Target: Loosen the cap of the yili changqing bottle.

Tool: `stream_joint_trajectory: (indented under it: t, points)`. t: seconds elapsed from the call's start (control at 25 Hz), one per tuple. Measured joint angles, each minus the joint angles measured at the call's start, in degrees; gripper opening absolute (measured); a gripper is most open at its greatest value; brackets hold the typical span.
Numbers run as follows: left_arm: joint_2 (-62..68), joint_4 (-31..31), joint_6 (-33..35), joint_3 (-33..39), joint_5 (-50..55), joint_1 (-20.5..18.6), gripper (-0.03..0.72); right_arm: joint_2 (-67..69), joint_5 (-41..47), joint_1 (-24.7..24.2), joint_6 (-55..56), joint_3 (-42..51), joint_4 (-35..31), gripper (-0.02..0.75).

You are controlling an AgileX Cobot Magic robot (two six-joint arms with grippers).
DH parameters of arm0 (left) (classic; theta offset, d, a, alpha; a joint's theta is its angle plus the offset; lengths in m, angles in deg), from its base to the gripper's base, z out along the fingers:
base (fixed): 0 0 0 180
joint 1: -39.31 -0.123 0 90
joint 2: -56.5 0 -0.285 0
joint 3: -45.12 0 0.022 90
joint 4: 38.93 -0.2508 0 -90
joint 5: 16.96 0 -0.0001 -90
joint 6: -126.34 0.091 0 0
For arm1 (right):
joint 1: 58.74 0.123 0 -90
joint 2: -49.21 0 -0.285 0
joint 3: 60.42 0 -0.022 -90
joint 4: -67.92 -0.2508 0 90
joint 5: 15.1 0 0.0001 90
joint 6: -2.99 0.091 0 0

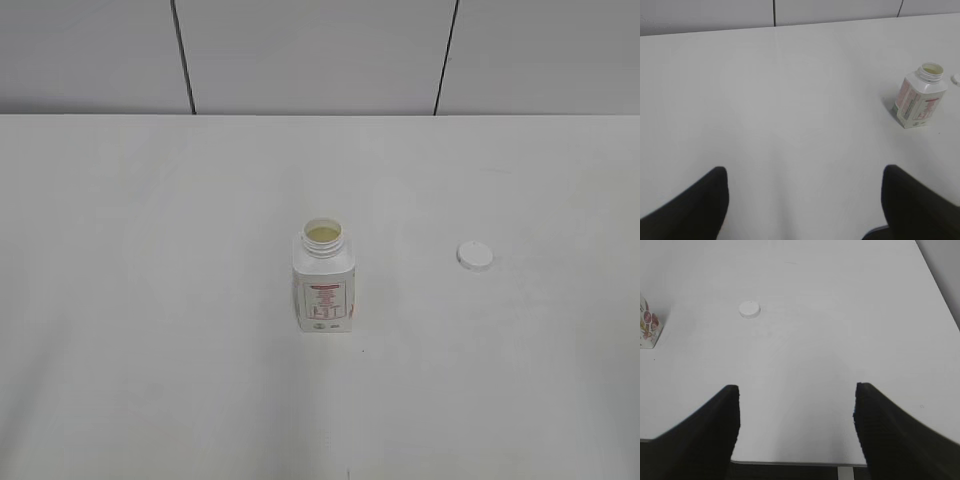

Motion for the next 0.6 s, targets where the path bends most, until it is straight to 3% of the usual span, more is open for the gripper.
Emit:
stream_joint_trajectory:
  t: [0.6]
  points:
    - [0.00, 1.21, -0.47, 0.00, 0.00, 0.00, 0.554, 0.00, -0.04, 0.00, 0.00, 0.00, 0.07, 0.562]
